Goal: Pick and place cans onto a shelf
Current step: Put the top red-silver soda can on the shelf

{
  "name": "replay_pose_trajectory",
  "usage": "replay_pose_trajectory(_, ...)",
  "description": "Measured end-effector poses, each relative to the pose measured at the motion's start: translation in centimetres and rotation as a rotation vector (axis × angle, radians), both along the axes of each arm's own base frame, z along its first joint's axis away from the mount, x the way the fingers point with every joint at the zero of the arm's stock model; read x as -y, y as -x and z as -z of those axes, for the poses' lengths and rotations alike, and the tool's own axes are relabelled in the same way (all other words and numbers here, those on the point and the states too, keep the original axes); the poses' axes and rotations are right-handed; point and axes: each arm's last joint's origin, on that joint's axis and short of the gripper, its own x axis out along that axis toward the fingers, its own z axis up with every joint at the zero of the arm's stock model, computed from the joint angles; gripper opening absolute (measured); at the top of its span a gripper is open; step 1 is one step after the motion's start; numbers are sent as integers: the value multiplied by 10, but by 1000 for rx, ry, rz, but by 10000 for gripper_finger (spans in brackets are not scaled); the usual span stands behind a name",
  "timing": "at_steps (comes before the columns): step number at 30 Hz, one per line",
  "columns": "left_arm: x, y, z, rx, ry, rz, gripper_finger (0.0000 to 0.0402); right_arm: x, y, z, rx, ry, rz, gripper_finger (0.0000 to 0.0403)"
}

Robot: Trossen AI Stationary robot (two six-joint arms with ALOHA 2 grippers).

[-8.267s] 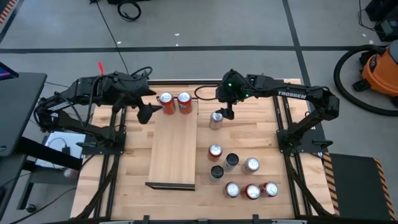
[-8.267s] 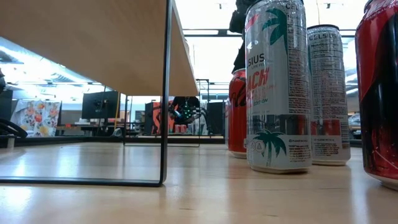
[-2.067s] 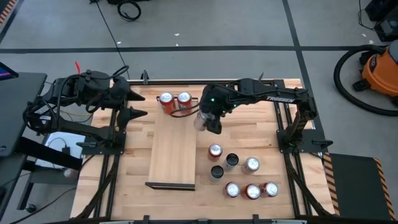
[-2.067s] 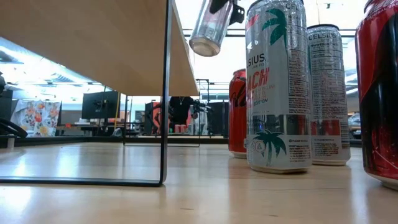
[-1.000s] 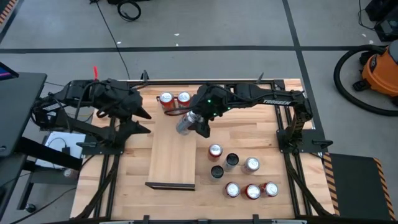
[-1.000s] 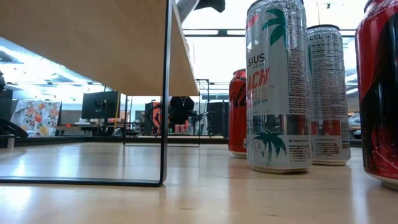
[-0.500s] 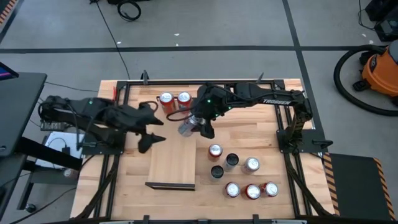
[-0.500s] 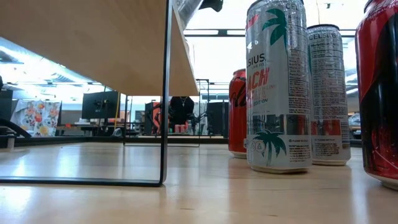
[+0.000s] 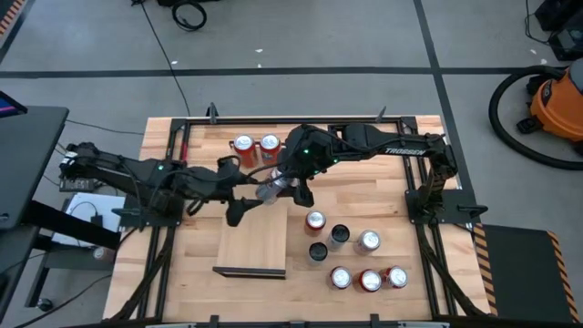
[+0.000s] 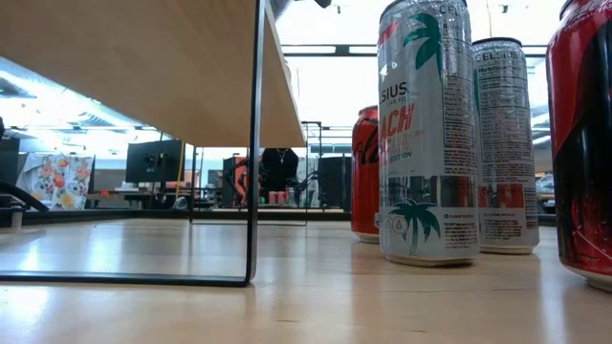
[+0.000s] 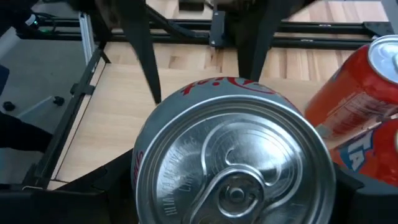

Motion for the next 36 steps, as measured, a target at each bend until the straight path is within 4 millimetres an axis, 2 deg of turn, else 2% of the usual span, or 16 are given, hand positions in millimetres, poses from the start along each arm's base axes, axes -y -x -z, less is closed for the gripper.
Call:
replay_pose_trajectory(11,5,-24,15,-10,-28,26,346,0,-5,1,38,-26,1,323)
replay_pose_trajectory(19,4,-25,15,-7,-20,23,306,-2,-5,2,40,-20,7,323)
replay_pose_trajectory(27,3,-19,26,-127,-31,25,312,-3,-16,32,38,-10,5,323)
replay_pose_trajectory(36,2,-18,33,-201,-50,7,313,-1,-21,49,44,17,47,323)
